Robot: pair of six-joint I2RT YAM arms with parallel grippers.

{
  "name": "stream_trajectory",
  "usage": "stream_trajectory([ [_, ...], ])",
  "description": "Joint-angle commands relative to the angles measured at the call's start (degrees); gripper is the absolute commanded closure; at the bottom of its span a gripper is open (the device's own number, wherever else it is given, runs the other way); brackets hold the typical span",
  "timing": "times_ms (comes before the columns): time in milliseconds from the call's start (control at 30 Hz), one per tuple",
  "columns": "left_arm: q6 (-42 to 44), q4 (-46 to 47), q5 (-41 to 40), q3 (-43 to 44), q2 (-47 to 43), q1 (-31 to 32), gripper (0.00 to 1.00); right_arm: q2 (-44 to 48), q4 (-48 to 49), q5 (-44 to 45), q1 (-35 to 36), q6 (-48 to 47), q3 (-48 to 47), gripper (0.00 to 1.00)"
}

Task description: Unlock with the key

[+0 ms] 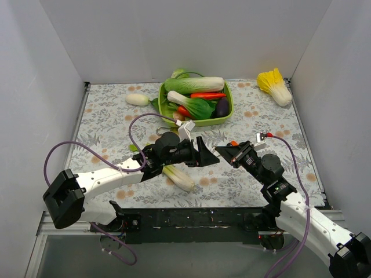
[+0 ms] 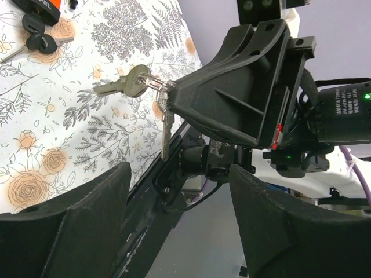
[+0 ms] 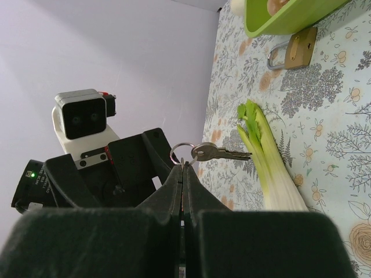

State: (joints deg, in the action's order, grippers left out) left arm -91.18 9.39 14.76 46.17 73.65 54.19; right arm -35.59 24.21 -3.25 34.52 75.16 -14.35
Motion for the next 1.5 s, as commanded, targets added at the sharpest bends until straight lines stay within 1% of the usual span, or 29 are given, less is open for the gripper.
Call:
stream_trajectory([
  [0, -0.8, 2.9, 2.4, 1.5, 0.5, -0.2, 0.36, 1.0, 3.4, -0.5, 0.0, -0.5, -1.4, 0.99],
  [167, -1.5, 4.5, 3.1, 1.1, 0.7, -1.0, 0.45, 0.8, 3.4, -1.2, 0.0, -0.4, -1.7, 0.99],
  [200, -1.6, 5.2, 3.3, 0.9, 0.8, -1.3, 0.49, 0.8, 3.4, -1.6, 0.0, -0.5, -1.8, 0.99],
  [267, -2.3, 6.1, 4.2, 0.6, 1.1, -1.8, 0.53, 0.7, 3.4, -2.0, 0.0, -0.5, -1.9, 0.99],
  [300, -2.5, 6.7, 4.5, 0.3, 1.3, -1.9, 0.59, 0.5, 3.4, -2.1, 0.0, -0.5, -2.0, 0.99],
  [400, -2.8, 7.0, 5.3, 0.5, 1.9, -2.2, 0.64, 0.5, 3.4, -2.4, 0.0, -0.4, -2.0, 0.99],
  [433, -2.8, 7.0, 5.4, 0.4, 2.0, -2.3, 0.68, 0.7, 3.4, -2.4, 0.0, -0.4, -2.0, 0.99],
  [633, -3.4, 7.8, 6.2, 0.3, 2.6, -2.4, 0.71, 0.7, 3.6, -2.6, 0.0, -0.1, -1.8, 0.99],
  [667, -3.4, 8.0, 6.3, 0.3, 2.7, -2.5, 0.73, 0.6, 3.7, -2.6, 0.0, 0.0, -1.7, 0.99],
  [733, -3.6, 8.5, 6.6, 0.1, 3.1, -2.5, 0.80, 0.7, 3.8, -2.7, 0.0, -0.1, -1.7, 0.99],
  [767, -3.6, 8.6, 6.7, 0.1, 3.2, -2.6, 0.90, 0.9, 3.7, -2.7, 0.0, 0.0, -1.7, 0.99],
  [800, -3.6, 8.4, 6.8, 0.1, 3.3, -2.6, 0.96, 0.8, 3.4, -2.7, 0.0, -0.4, -1.6, 0.99],
  [833, -3.0, 8.0, 6.7, 0.1, 3.3, -2.8, 1.00, 0.9, 3.1, -2.7, 0.0, -0.4, -1.7, 0.99],
  [967, 0.4, 4.1, 7.2, 1.0, 2.3, -3.9, 1.00, 2.3, 0.4, -2.1, 0.0, -2.1, -1.6, 0.99],
  [1000, 1.6, 1.4, 7.6, 1.2, 1.9, -4.4, 1.00, 2.6, -0.4, -2.0, 0.0, -2.6, -1.6, 0.96],
  [1033, 2.8, -0.3, 8.8, 1.4, 1.2, -5.5, 1.00, 3.1, -2.7, -1.8, 0.0, -4.3, -2.3, 0.86],
  [1067, 6.2, -2.2, 9.6, 1.6, 0.9, -6.0, 1.00, 3.9, -4.2, -1.2, -0.1, -5.4, -2.7, 0.80],
  [1100, 7.9, -6.4, 10.6, 2.2, 0.7, -6.7, 1.00, 4.5, -5.5, -1.0, -0.1, -6.4, -3.3, 0.73],
  [1133, 9.8, -8.7, 11.7, 2.5, 0.4, -7.9, 1.00, 4.9, -8.6, -0.7, -0.1, -9.3, -4.6, 0.59],
  [1167, 14.9, -11.8, 14.8, 3.1, 0.7, -8.4, 1.00, 5.8, -10.0, -0.3, -0.1, -10.7, -5.4, 0.53],
  [1200, 17.5, -17.9, 16.3, 5.0, 1.2, -8.7, 1.00, 6.2, -11.4, -0.1, 0.0, -12.6, -6.1, 0.48],
  [1233, 20.7, -21.6, 17.3, 6.0, 1.8, -8.8, 1.00, 6.6, -12.7, 0.1, -0.1, -14.3, -6.7, 0.41],
  [1267, 23.0, -24.4, 19.4, 6.8, 2.3, -8.8, 1.00, 7.0, -14.8, -0.1, -0.1, -17.9, -8.2, 0.39],
  [1300, 27.0, -29.0, 20.8, 7.3, 3.1, -8.8, 1.00, 7.0, -15.3, -0.4, -0.1, -19.7, -8.8, 0.36],
  [1333, 28.8, -31.1, 22.1, 8.2, 3.3, -8.8, 1.00, 6.9, -15.6, -1.2, -0.2, -21.3, -9.3, 0.34],
  [1367, 30.2, -32.6, 23.5, 8.4, 3.4, -8.8, 1.00, 6.2, -16.0, -3.4, -0.1, -25.5, -10.3, 0.34],
  [1400, 32.7, -34.8, 26.3, 8.7, 3.2, -8.8, 1.00, 5.6, -16.2, -5.1, -0.2, -27.6, -10.9, 0.33],
  [1433, 33.7, -35.5, 27.3, 8.9, 2.9, -8.8, 1.00, 4.8, -16.3, -7.0, 0.0, -30.2, -11.5, 0.33],
  [1467, 34.7, -36.0, 28.4, 9.0, 2.5, -8.8, 1.00, 2.7, -16.6, -11.5, -0.2, -32.4, -12.1, 0.33],
])
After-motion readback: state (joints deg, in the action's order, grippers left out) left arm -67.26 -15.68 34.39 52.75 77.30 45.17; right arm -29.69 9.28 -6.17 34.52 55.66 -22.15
